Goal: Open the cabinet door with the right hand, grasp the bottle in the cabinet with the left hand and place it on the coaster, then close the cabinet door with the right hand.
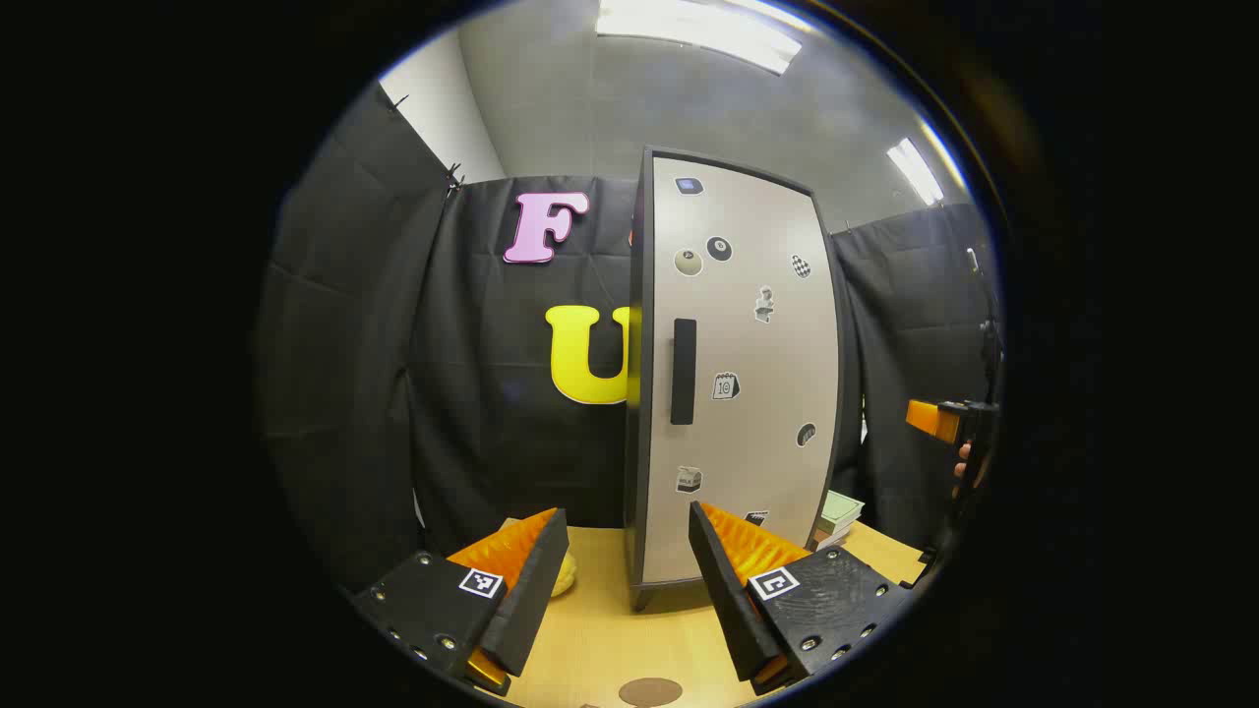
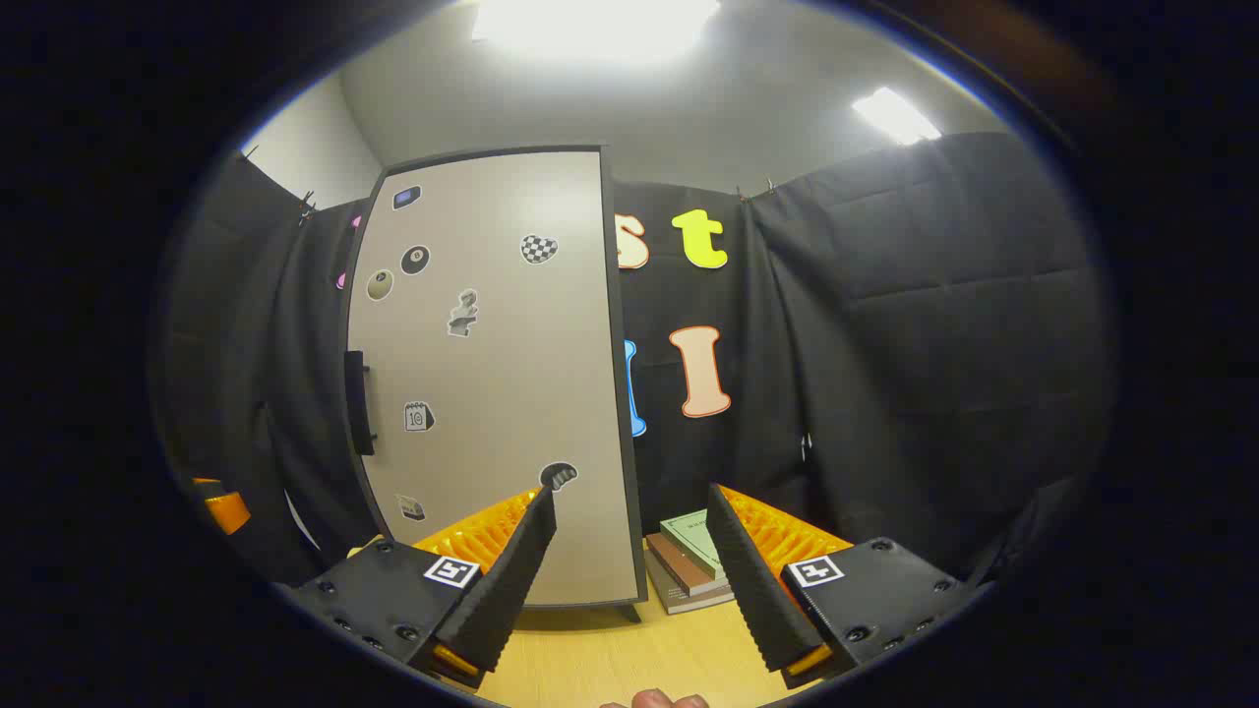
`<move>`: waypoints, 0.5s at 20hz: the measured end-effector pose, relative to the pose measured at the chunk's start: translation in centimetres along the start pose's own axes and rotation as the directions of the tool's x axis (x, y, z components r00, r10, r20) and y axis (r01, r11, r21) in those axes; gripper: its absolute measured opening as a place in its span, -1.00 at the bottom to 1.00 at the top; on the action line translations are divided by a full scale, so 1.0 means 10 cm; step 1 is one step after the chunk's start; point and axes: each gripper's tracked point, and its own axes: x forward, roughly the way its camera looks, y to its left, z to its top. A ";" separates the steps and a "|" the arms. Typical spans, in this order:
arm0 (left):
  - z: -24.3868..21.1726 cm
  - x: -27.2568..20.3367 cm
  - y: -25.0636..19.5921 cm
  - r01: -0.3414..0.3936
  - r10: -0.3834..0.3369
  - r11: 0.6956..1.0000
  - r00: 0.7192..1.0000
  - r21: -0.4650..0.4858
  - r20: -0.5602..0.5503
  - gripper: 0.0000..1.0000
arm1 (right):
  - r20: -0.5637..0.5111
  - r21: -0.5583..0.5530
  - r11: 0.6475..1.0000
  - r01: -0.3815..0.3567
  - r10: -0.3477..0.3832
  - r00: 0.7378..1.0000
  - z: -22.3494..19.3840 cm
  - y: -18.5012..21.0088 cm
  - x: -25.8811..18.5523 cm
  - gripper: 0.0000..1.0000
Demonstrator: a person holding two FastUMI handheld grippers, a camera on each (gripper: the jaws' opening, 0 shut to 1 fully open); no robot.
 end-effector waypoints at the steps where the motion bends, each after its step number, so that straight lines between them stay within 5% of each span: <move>1: -0.01 -0.01 0.00 0.001 -0.001 1.000 1.000 0.002 -0.002 0.45 | 0.001 0.000 1.000 -0.004 0.004 1.000 0.01 0.02 0.00 0.90; 10: -0.18 -0.01 -0.05 0.002 -0.002 1.000 0.999 0.001 -0.035 0.45 | -0.033 -0.014 0.999 -0.033 0.032 0.999 -0.08 0.14 0.02 0.94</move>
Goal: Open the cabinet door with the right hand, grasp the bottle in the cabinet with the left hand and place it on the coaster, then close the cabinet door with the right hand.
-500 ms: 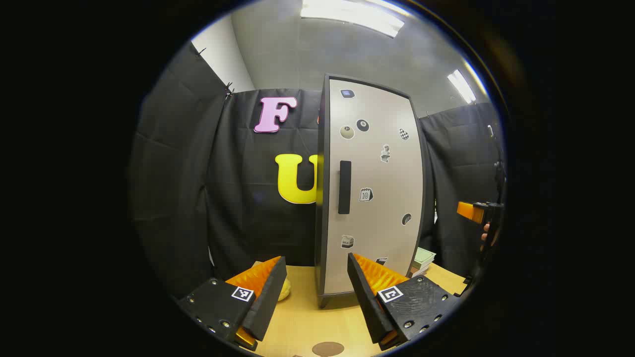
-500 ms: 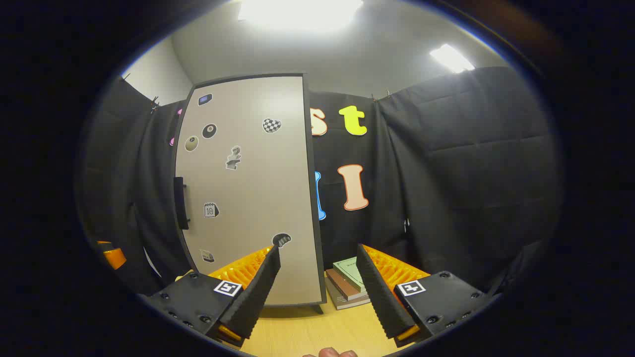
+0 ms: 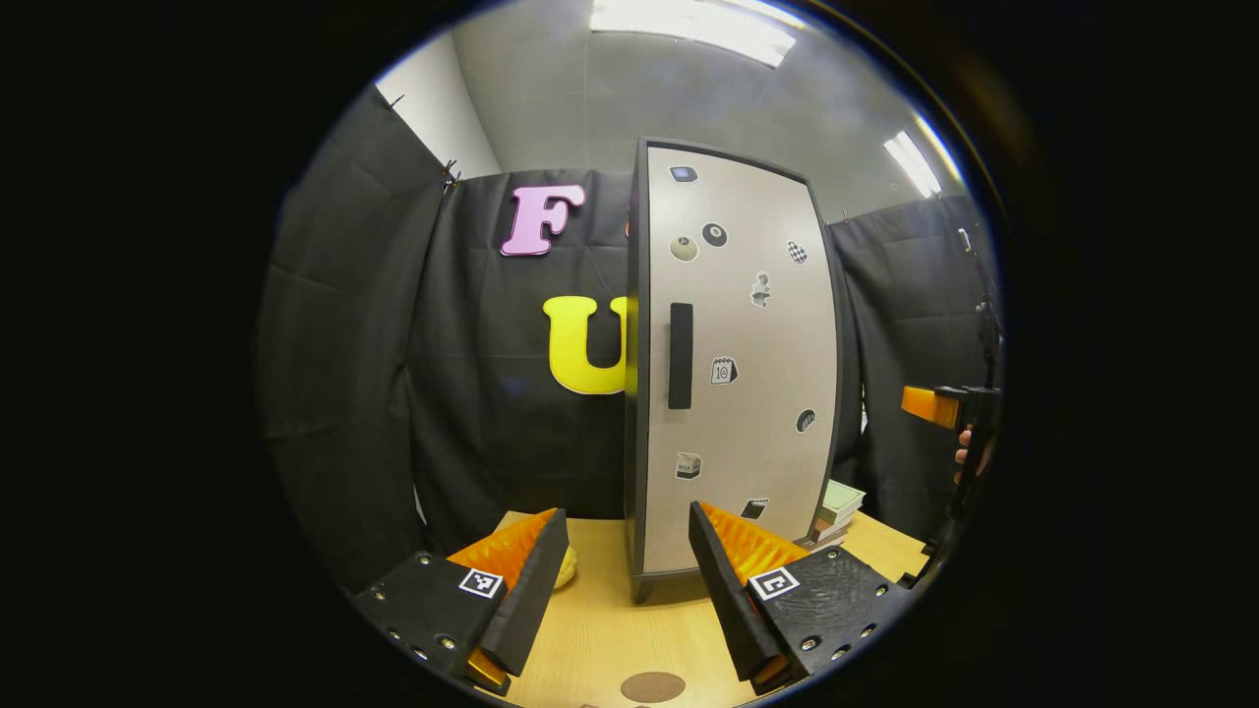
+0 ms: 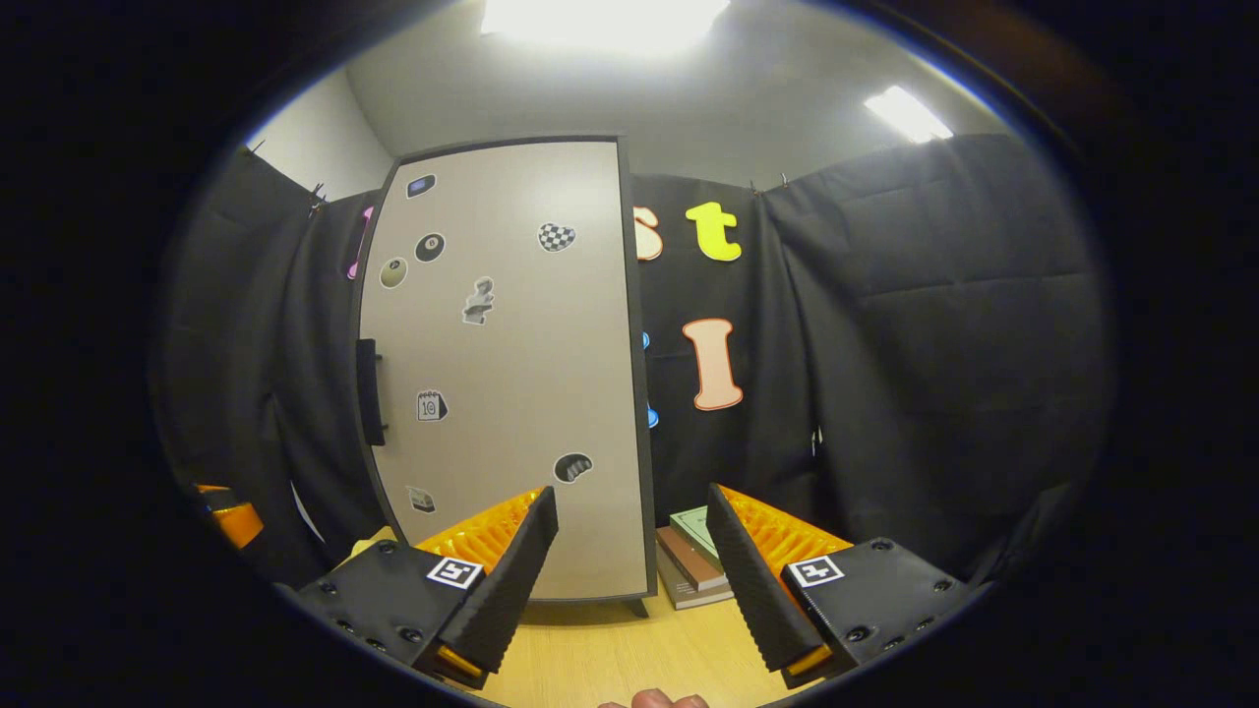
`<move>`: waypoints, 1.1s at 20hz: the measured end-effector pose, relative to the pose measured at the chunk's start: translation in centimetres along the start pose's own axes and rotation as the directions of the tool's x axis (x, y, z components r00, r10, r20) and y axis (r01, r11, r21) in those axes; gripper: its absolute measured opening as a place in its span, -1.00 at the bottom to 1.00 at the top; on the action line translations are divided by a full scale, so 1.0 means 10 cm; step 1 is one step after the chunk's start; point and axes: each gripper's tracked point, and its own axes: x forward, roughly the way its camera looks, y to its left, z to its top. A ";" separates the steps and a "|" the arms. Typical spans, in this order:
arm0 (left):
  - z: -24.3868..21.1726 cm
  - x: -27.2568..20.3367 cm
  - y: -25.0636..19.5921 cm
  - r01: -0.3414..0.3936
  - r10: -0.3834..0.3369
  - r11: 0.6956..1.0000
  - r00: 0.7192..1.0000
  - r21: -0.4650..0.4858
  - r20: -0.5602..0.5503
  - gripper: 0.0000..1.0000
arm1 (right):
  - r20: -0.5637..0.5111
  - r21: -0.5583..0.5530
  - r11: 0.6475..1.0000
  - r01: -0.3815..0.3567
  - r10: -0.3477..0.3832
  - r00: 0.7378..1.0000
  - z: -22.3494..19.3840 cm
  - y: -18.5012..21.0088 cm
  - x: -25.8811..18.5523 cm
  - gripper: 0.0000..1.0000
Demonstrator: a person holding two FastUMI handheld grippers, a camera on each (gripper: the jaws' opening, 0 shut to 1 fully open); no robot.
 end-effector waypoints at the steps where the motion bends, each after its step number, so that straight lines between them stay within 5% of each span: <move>1: -0.02 0.01 -0.01 0.001 -0.001 1.000 1.000 -0.004 -0.003 0.45 | -0.002 0.002 1.000 -0.003 0.003 1.000 0.00 0.01 0.00 0.94; 10: -0.14 -0.05 0.12 -0.052 0.050 0.997 0.998 -0.056 -0.032 0.45 | -0.016 -0.007 0.997 -0.080 0.080 0.997 0.17 0.16 0.08 0.86; 22: -0.50 -0.41 0.68 -0.202 0.199 0.979 0.975 -0.021 -0.095 0.45 | -0.025 0.003 0.953 -0.302 0.302 0.953 0.56 1.23 0.55 0.96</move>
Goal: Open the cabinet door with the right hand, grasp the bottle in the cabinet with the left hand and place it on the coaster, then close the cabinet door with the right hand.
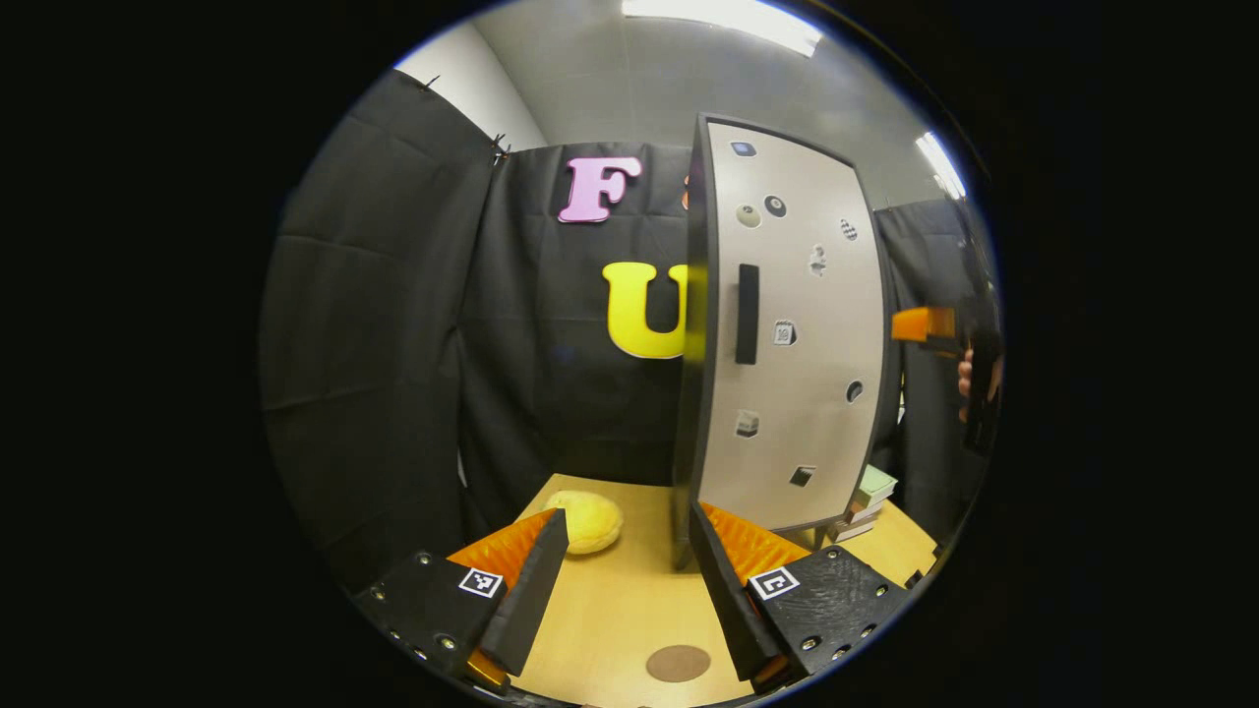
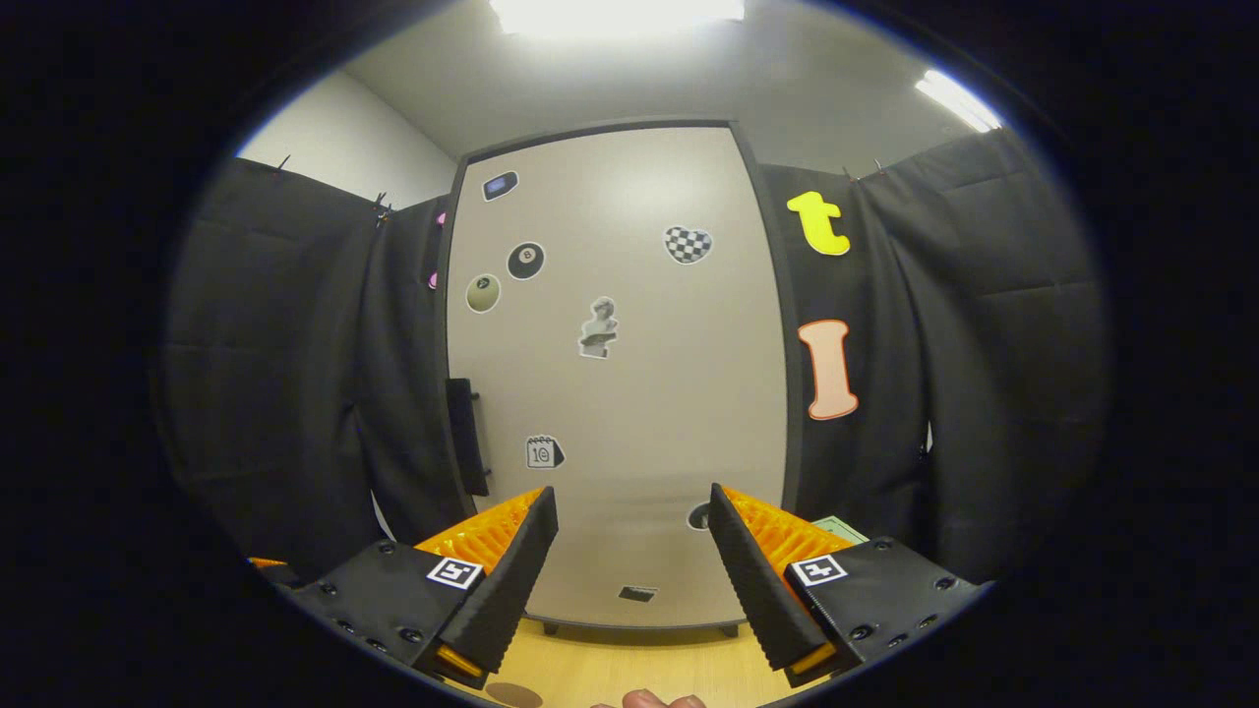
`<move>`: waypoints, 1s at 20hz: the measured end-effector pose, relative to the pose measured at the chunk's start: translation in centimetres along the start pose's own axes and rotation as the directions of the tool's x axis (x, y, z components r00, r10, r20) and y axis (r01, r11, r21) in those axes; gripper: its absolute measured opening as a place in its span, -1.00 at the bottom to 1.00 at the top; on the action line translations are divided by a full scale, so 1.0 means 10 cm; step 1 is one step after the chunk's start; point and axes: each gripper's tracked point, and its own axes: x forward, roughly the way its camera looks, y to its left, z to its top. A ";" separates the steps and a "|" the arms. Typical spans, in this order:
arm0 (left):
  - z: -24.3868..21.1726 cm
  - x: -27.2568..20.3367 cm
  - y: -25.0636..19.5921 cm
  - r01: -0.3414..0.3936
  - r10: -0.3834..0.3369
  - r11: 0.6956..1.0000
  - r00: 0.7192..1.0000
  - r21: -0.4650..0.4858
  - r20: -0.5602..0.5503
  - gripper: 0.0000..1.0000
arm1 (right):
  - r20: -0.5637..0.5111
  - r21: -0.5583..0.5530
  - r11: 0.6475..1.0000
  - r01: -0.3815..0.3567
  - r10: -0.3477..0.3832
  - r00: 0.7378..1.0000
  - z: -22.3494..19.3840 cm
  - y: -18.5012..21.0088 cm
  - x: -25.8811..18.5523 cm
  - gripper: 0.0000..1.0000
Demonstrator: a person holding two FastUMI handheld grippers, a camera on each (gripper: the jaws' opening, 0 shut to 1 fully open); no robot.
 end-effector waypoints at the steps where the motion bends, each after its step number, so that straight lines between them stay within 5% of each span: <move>1: -0.03 -0.01 0.04 -0.008 0.008 1.000 1.000 -0.008 -0.006 0.45 | -0.003 -0.009 1.000 -0.017 0.017 1.000 0.04 0.11 0.09 0.96; 12: -0.19 -0.03 0.73 -0.155 0.154 0.986 0.988 -0.059 -0.020 0.41 | 0.064 -0.023 0.986 -0.163 0.164 0.984 0.48 1.14 0.86 0.96; 20: -0.46 -0.07 0.86 -0.203 0.197 0.975 0.978 -0.093 -0.070 0.45 | -0.003 -0.029 0.992 -0.124 0.124 0.992 0.27 1.46 1.33 0.96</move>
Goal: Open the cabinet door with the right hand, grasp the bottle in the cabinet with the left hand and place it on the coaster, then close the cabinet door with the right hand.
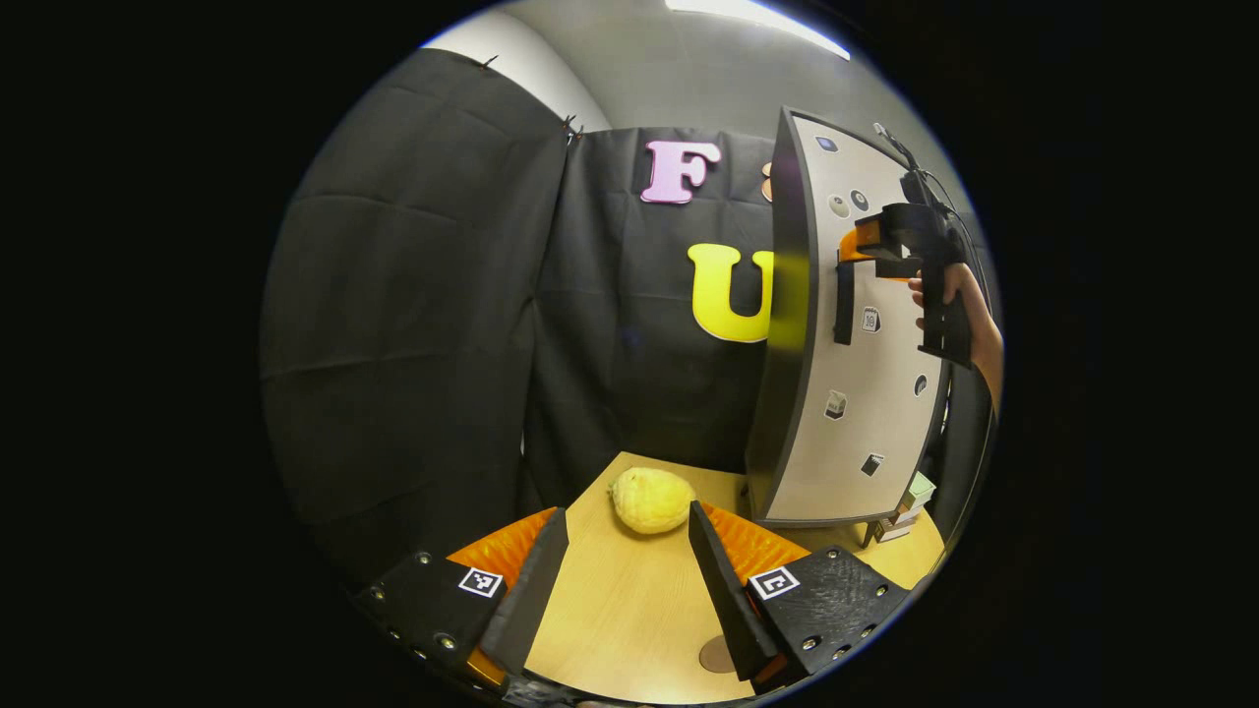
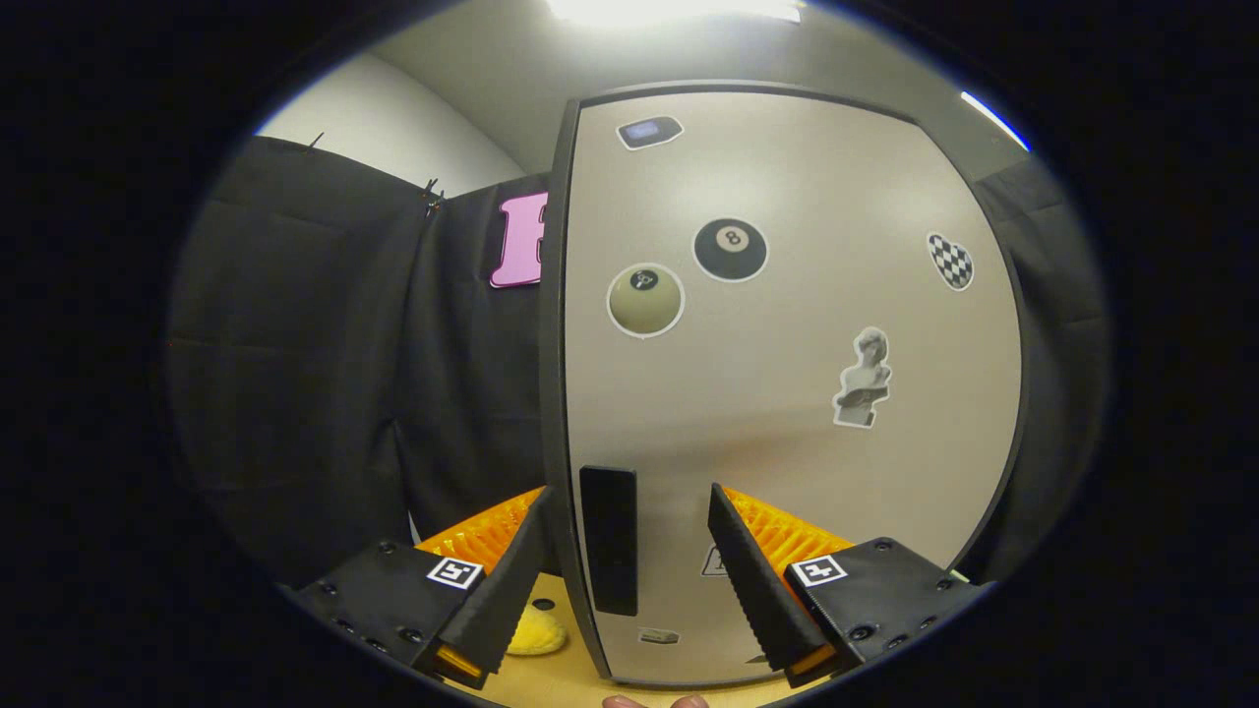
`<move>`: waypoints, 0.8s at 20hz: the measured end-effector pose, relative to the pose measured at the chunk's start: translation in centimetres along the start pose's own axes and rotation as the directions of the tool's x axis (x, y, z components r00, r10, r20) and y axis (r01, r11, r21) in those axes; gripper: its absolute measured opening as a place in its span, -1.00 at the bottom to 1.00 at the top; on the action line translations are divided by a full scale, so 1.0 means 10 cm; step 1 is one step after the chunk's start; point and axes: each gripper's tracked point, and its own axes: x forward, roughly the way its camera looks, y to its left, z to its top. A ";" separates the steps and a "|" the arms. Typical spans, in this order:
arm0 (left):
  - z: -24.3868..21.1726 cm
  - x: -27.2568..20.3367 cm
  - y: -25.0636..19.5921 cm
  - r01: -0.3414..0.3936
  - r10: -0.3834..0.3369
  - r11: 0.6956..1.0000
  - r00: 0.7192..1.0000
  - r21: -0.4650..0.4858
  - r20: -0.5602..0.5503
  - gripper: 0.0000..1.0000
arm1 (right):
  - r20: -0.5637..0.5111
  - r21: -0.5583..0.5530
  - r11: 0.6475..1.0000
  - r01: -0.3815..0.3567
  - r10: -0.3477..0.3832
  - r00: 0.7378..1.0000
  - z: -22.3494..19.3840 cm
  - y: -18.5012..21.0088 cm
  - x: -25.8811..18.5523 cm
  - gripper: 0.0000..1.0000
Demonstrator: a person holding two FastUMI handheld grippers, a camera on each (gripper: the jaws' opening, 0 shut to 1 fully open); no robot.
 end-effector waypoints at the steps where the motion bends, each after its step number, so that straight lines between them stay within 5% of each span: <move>1: -0.04 -0.01 0.03 -0.006 0.006 1.000 1.000 -0.002 -0.009 0.41 | -0.010 0.000 1.000 0.006 -0.006 1.000 -0.04 0.02 0.05 0.96; 8: -0.19 -0.03 0.13 -0.040 0.039 0.999 0.998 -0.020 -0.046 0.46 | -0.110 -0.024 0.999 0.034 -0.037 0.993 -0.41 0.13 0.28 0.81; 14: -0.21 -0.07 0.15 -0.022 0.022 1.000 0.998 -0.007 -0.053 0.45 | -0.100 -0.066 0.989 0.136 -0.142 0.985 -0.47 0.03 0.31 -0.17; 16: -0.19 -0.08 0.17 -0.034 0.035 0.999 0.998 0.003 -0.045 0.45 | -0.109 -0.043 0.989 0.140 -0.144 0.984 -0.47 0.02 0.30 -0.19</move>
